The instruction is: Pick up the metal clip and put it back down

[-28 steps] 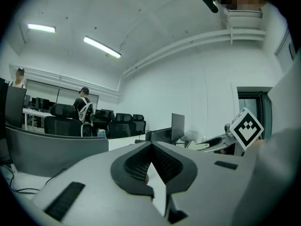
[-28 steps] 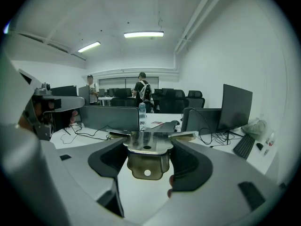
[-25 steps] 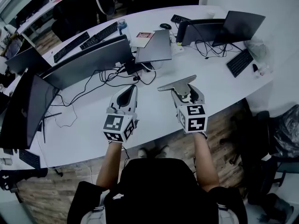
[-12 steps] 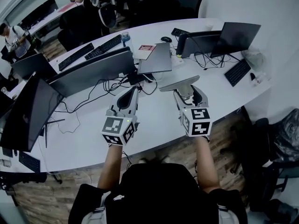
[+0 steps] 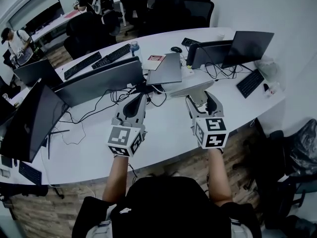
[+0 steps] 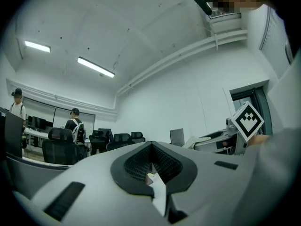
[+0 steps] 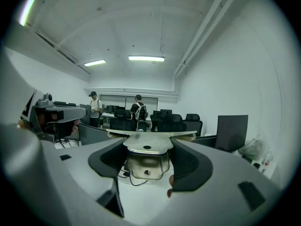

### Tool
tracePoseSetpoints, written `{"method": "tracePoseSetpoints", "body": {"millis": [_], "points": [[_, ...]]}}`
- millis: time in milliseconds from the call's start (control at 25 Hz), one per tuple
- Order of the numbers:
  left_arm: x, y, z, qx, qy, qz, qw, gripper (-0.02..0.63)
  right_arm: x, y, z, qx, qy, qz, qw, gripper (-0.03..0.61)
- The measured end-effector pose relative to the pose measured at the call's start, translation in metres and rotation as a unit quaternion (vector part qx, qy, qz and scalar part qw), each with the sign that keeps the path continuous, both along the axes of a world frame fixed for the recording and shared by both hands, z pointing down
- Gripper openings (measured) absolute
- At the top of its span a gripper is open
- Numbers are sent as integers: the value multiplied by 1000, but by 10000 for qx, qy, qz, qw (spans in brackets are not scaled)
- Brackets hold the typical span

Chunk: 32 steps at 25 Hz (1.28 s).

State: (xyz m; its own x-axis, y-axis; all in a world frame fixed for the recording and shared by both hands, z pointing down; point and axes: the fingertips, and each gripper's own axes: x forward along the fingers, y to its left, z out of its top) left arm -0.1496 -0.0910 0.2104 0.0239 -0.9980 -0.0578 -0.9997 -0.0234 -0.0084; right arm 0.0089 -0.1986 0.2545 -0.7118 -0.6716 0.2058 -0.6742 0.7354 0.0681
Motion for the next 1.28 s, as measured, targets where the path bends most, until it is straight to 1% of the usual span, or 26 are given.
{"method": "tracePoseSetpoints", "body": {"millis": [280,600,880,1080,1280], "points": [[3,1,-2,25,25,16,10000,9,2,4,-2,61,-26,-55,10000,302],[5,1,8,-103,107,37,9999,9,3,8,4,26,79,-81,9999,302],[12,-3,26,-298,157,127,9994,9,2,8,16,-87,114,-127,9998,302],[13,-6,43,-457,184,102,9987,9,1,7,30,-213,198,-177,9994,302],[8,-7,65,-633,372,8,9973,9,0,7,46,-348,289,-228,9987,302]]}}
